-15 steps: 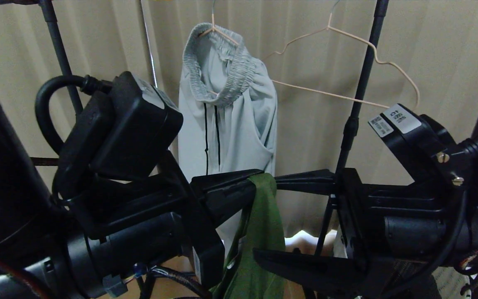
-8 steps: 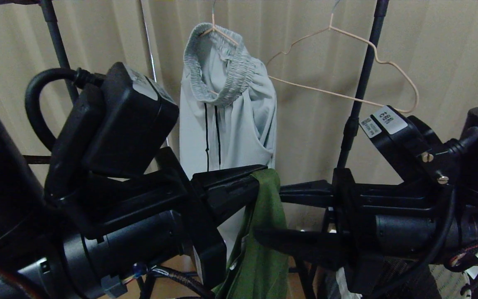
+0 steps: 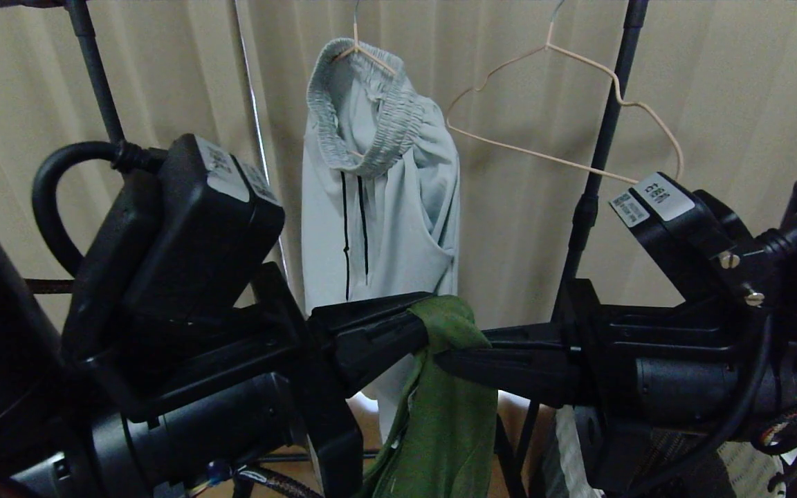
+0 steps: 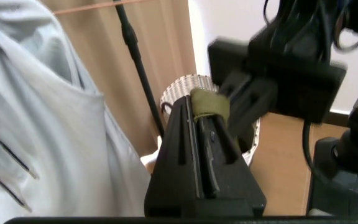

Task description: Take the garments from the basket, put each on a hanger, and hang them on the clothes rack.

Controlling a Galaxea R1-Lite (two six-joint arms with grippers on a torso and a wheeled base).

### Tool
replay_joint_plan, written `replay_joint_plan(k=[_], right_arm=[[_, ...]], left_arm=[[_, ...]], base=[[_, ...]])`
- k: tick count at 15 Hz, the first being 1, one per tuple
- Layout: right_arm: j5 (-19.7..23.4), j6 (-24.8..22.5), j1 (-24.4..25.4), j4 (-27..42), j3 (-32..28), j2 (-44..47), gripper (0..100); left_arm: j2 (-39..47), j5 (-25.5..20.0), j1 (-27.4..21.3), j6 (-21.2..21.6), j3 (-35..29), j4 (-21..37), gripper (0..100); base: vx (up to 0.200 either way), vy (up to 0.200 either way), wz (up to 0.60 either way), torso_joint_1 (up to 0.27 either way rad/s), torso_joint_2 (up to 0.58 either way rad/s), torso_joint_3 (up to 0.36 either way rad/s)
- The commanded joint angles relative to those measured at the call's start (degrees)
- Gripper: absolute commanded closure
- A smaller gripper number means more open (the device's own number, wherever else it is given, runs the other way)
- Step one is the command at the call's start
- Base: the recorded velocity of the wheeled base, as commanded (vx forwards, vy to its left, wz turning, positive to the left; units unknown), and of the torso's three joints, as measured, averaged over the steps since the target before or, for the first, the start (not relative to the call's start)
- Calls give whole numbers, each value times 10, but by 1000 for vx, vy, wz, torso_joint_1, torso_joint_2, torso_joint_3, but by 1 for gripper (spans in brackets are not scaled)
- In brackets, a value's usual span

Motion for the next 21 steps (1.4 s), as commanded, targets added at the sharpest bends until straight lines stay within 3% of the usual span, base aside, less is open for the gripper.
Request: replay_joint_plan(k=[1,6,7,12,19,21], right_arm=[[-1,0,0,-1,0,-6,100],[-9,0,0,-1,-1,-6,100],[-10,0,0,-1,0,-7,100],[-14,0,-7,0,4,-17,100],[-14,-2,-19,-1,-1,-36,100],[-14,-3,-15,-1,1,-41,100]], left_arm=[[-11,1,4,-3,12,0,100],[-12,1,9,1,16,2,100],[-13,2,9,1,14,1,0],[-37,2,32,3,41,1,0],[-85,1,65,-4,215,1,0],[-78,3,67,-8,225,2,0]], base=[[0,0,0,0,0,0],[0,0,0,0,0,0],[0,0,0,0,0,0],[0,0,0,0,0,0],[0,0,0,0,0,0],[0,0,0,0,0,0]])
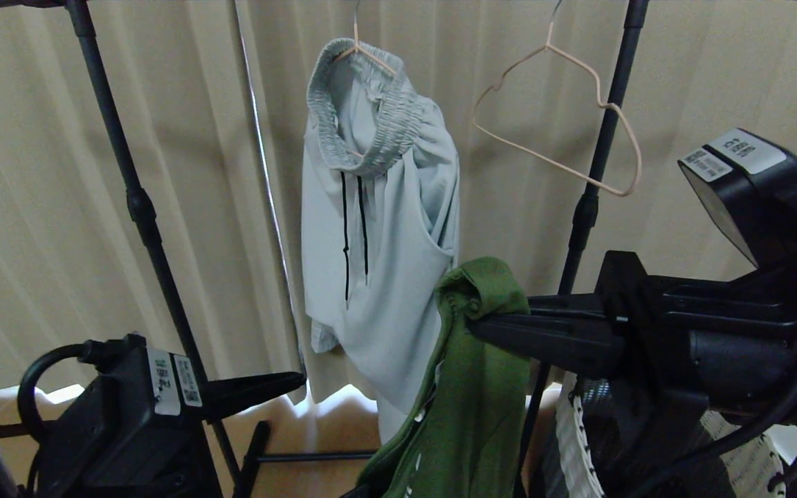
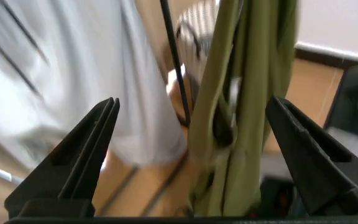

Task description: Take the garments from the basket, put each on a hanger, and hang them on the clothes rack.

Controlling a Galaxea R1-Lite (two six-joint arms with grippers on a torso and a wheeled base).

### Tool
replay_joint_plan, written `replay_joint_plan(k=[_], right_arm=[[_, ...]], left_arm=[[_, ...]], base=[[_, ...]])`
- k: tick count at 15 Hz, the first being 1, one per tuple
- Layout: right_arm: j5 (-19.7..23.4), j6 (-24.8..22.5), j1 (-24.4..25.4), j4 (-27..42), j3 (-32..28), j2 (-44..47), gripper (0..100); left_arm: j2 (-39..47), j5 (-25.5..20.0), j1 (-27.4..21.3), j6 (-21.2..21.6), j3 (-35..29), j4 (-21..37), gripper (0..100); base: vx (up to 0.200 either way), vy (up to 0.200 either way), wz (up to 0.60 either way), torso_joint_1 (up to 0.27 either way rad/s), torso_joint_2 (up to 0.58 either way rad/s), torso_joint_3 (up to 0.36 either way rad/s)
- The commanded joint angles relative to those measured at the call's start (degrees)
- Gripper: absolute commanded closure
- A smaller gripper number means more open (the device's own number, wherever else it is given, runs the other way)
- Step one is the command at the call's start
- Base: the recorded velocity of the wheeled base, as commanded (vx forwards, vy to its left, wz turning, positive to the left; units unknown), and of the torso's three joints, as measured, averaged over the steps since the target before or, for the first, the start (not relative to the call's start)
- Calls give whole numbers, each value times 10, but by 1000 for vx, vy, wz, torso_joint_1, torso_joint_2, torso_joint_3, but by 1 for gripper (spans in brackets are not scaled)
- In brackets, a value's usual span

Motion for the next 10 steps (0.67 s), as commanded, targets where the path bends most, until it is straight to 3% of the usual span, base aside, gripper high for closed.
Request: replay_joint_plan(k=[1,6,10], right_arm=[[0,-1,5,0,-1,-6,100],[0,-1,22,0,-4,-5,100],[0,-1,25,-1,-4,-5,100]], left_arm=[[20,1,7,-14,11,0,0],[105,6,19,-17,-23,-1,0],[136,8,71,-16,-40,-1,0]], base=[[0,0,0,0,0,0],[0,0,0,0,0,0],[0,0,0,0,0,0]])
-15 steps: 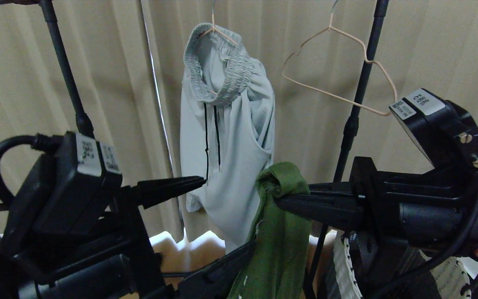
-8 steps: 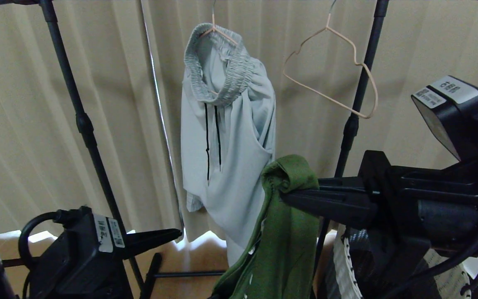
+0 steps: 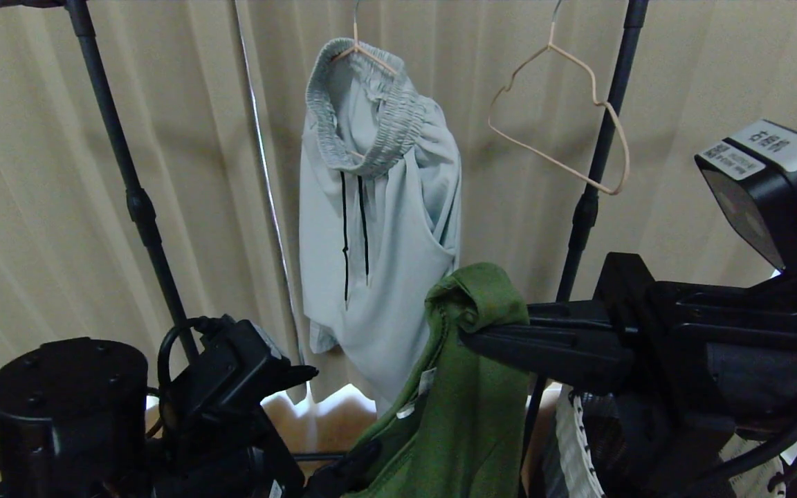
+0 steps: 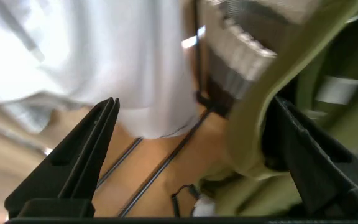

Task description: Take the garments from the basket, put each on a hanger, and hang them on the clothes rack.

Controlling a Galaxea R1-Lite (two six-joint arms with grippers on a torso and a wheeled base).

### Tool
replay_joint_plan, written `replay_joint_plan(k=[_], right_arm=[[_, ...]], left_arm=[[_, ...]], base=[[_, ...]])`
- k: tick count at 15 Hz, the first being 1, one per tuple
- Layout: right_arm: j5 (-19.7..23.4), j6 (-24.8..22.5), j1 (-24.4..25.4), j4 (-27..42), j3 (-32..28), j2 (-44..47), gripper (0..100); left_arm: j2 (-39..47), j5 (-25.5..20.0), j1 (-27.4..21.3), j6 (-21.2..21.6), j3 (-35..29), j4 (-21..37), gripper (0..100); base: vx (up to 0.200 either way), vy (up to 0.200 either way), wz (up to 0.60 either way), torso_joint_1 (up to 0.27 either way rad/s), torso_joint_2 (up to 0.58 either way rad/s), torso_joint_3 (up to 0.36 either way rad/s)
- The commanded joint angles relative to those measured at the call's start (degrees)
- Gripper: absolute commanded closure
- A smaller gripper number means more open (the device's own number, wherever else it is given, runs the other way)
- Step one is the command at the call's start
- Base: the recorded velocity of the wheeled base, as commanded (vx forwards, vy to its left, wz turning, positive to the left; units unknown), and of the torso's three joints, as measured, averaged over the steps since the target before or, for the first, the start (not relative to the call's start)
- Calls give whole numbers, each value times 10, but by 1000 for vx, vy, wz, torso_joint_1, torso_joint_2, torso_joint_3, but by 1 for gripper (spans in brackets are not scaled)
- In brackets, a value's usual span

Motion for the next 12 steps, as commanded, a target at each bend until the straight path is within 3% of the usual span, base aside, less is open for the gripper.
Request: replay_joint_plan(k=[1,5,6,9,12], right_arm=[[0,0,1,-1,1,0,100],[0,0,2,-1,-5,2,100],[0,0,2,-1,-4,2,100],[-1,0,1,-1,1,-3,100],[-17,0,-27,0,18,-35,100]], left_arm=[[24,0,22,0,-1,0,0],[46,-1,31,9,22,0,0],[45,-1,31,9,21,0,100],[38,-1,29,9,21,-20,100],[2,-2,33,38,74,-109,100]], base=[[0,0,0,0,0,0],[0,0,0,0,0,0],[0,0,0,0,0,0],[0,0,0,0,0,0],[0,0,0,0,0,0]])
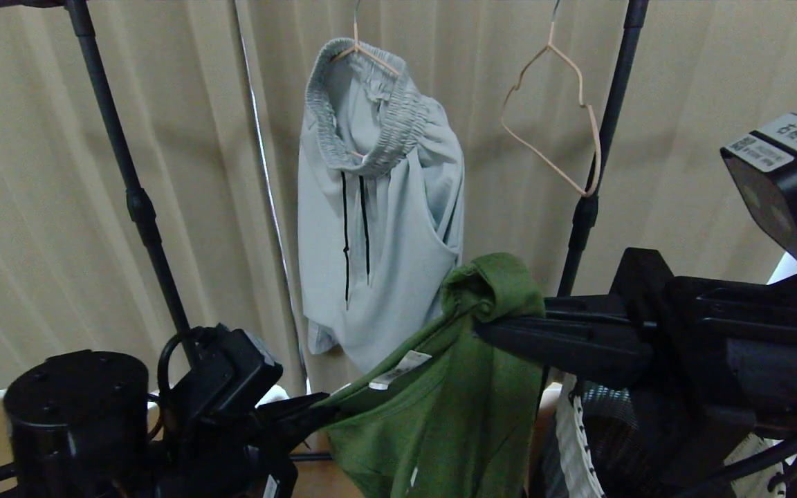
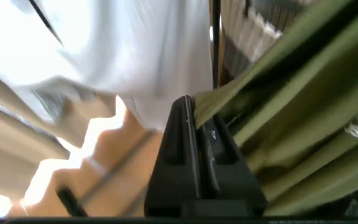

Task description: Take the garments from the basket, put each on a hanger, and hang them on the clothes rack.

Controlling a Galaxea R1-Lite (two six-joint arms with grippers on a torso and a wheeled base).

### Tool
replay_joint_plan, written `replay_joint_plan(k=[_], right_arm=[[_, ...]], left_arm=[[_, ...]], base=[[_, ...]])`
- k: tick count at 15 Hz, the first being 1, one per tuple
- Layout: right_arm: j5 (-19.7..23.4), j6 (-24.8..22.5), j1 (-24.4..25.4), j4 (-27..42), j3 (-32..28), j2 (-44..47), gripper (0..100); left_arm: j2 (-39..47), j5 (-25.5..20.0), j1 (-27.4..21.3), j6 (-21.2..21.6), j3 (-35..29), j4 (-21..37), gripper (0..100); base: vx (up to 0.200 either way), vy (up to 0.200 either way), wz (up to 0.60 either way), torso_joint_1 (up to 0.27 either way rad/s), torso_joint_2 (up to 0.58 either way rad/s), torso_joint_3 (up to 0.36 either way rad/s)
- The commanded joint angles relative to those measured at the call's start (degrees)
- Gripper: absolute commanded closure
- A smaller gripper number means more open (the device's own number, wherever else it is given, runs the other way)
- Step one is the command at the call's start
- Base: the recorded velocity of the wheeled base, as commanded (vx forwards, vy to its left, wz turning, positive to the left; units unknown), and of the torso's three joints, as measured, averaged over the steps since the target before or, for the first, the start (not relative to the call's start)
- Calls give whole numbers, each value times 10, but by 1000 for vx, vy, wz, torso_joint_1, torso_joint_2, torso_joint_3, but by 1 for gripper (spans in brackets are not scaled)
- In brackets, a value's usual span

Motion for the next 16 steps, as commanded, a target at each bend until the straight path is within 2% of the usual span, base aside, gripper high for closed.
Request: replay_joint_plan(k=[1,2,4,5,7,8,9,12,14,16], right_arm=[[-5,-1,-31,0,20,-31,100],[-5,-1,-52,0,30,-42,100],[-5,-14,-92,0,45,-54,100],[-5,-27,-121,0,59,-63,100],[-5,-34,-141,-1,68,-67,100],[-5,-47,-149,-2,64,-68,100],[-5,-50,-157,-9,59,-68,100],[-3,-50,-177,-84,54,-51,100],[-3,-48,-177,-120,33,-38,100],[-2,-47,-178,-125,-1,-21,100]], left_arm=[[-44,1,20,43,21,-19,100],[-58,1,48,61,1,-13,100],[-72,1,74,65,-59,27,100],[-94,1,84,65,-139,113,100],[-113,0,83,65,-218,213,100],[-116,0,82,64,-302,300,100],[-114,1,83,63,-349,327,100],[-108,2,82,65,-444,368,100],[-102,1,82,86,-461,365,100],[-103,2,79,99,-465,356,100]], base=[[0,0,0,0,0,0],[0,0,0,0,0,0],[0,0,0,0,0,0],[0,0,0,0,0,0],[0,0,0,0,0,0],[0,0,0,0,0,0],[0,0,0,0,0,0],[0,0,0,0,0,0],[0,0,0,0,0,0],[0,0,0,0,0,0]])
